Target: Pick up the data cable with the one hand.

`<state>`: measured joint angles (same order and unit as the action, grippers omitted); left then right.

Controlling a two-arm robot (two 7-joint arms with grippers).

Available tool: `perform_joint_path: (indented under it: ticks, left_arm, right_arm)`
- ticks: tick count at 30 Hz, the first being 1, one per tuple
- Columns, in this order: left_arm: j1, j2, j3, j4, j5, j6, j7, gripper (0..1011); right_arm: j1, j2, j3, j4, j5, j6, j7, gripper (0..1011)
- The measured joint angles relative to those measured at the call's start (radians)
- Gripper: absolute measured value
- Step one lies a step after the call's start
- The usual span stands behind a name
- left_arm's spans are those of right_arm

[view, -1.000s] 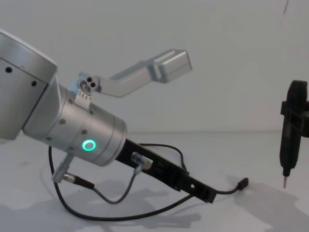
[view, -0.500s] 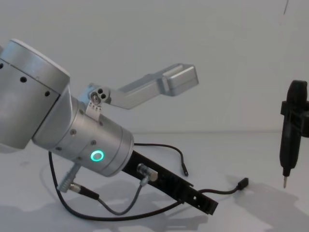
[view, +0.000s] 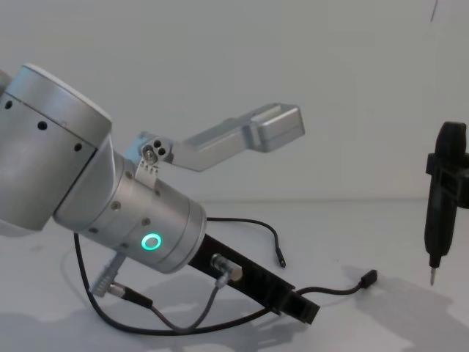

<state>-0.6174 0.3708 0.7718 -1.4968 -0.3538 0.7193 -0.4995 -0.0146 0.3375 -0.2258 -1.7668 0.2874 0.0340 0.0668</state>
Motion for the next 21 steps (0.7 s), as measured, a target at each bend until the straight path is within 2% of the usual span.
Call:
perform_joint_path:
  ticks: [8, 9, 14, 21]
  left_arm:
    - [0.000, -0.001, 0.001, 0.001, 0.001, 0.002, 0.001, 230]
    - [0.000, -0.001, 0.001, 0.001, 0.001, 0.002, 0.001, 175]
    - [0.000, -0.002, 0.001, 0.002, 0.001, 0.003, 0.001, 52]
    - [0.003, 0.001, 0.002, -0.005, 0.012, -0.013, 0.002, 38]
  right_arm:
    - [0.000, 0.000, 0.000, 0.000, 0.000, 0.000, 0.000, 279]
    - [0.000, 0.000, 0.000, 0.000, 0.000, 0.000, 0.000, 279]
    - [0.000, 0.000, 0.000, 0.000, 0.000, 0.000, 0.000, 279]
    - [0.007, 0.002, 0.016, -0.007, 0.018, 0.003, 0.016, 279]
